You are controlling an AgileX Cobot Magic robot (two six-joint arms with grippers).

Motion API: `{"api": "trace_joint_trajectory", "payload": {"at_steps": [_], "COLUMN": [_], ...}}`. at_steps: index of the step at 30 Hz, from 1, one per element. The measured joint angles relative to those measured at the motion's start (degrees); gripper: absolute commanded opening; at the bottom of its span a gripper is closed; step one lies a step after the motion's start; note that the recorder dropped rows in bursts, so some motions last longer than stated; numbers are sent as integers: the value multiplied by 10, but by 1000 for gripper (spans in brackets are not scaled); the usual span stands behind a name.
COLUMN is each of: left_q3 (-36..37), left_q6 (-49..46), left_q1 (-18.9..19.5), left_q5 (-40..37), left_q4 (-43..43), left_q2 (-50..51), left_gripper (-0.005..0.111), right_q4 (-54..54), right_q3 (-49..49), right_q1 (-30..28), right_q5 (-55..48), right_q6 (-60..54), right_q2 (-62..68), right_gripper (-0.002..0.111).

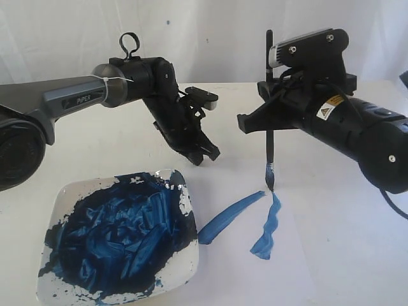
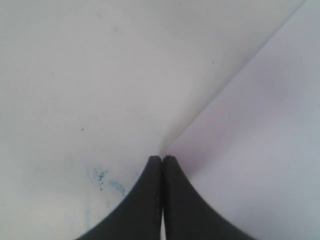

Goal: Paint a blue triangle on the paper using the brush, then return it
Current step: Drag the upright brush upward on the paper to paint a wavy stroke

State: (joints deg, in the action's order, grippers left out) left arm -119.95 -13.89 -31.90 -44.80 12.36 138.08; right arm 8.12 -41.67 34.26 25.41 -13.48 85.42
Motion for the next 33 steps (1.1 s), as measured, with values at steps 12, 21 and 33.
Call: {"api": "trace_joint_trajectory", "payload": {"at_steps": [12,21,33], "left_q3": [0,-2,-2], "left_q6": [0,0,0], "left_q1": [0,0,0], "left_q5": [-1,-2,-2], "left_q4": [0,0,1], "left_q2": [0,0,0], "left_gripper": [0,0,0], "right_q4": [-55,-99,-102], "right_q3": [-4,-4,-4], "right_q1": [0,13,23], "right_q5": [-26,-34,-87], "right_q6": [92,143,142], "right_q2": [0,-4,-61], "right_gripper": [0,0,0]}}
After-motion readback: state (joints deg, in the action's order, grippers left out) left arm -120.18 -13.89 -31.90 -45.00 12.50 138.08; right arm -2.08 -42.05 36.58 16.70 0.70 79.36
